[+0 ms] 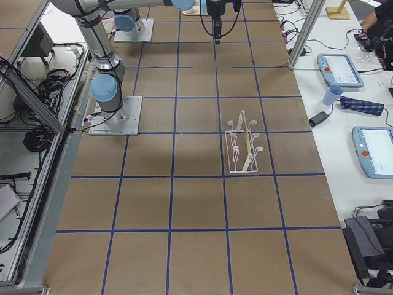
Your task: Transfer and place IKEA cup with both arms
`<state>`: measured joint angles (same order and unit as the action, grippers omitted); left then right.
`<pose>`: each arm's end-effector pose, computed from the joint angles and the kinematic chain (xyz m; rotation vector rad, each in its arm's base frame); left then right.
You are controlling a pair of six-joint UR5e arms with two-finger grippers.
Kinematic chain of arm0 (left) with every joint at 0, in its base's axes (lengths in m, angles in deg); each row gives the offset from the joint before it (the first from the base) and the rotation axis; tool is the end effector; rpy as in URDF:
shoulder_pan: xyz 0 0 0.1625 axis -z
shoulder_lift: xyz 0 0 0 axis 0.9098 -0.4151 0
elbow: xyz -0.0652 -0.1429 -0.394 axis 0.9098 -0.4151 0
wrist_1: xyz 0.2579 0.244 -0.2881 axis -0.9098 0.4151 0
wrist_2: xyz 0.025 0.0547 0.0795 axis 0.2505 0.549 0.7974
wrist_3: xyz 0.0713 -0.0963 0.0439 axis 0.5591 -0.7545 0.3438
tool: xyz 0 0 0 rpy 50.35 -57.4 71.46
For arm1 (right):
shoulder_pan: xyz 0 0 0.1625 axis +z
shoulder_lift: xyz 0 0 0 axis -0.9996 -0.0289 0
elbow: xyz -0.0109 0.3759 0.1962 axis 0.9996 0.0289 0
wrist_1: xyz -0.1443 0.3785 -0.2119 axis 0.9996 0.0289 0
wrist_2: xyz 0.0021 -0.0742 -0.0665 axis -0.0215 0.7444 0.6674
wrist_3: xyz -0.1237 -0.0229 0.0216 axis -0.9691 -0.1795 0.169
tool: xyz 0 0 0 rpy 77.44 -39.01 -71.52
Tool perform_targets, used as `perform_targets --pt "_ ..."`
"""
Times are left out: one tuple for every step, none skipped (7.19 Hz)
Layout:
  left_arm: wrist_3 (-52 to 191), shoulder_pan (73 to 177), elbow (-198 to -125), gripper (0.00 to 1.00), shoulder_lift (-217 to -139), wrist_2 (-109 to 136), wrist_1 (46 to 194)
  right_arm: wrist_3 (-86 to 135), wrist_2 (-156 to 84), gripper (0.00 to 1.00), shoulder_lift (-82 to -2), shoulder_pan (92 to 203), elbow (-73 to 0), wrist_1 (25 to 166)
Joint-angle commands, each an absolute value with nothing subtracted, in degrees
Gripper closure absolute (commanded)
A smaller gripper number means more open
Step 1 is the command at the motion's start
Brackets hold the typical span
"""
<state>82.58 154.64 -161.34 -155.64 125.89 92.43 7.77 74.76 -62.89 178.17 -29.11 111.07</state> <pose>-0.1232 -0.5268 0.4788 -0.0715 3.1196 -0.0948 0.1364 -0.5468 0.5082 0.0035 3.0994 -0.1820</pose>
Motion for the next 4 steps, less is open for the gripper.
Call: perform_targets --pt "86.2 153.4 -160.9 0.00 -155.5 125.9 93.0 7.8 74.8 0.00 -62.9 178.2 -29.1 110.9" --pt "85.9 153.4 -161.0 0.00 -155.7 125.8 93.0 7.8 74.9 0.00 -62.9 178.2 -29.1 110.9" --pt "85.9 153.5 -161.0 0.00 -155.6 125.9 93.2 7.8 74.9 0.00 -62.9 178.2 -29.1 110.9" --pt "85.9 153.5 -160.8 0.00 -155.7 125.9 94.7 7.8 74.9 0.00 -62.9 178.2 -29.1 110.9"
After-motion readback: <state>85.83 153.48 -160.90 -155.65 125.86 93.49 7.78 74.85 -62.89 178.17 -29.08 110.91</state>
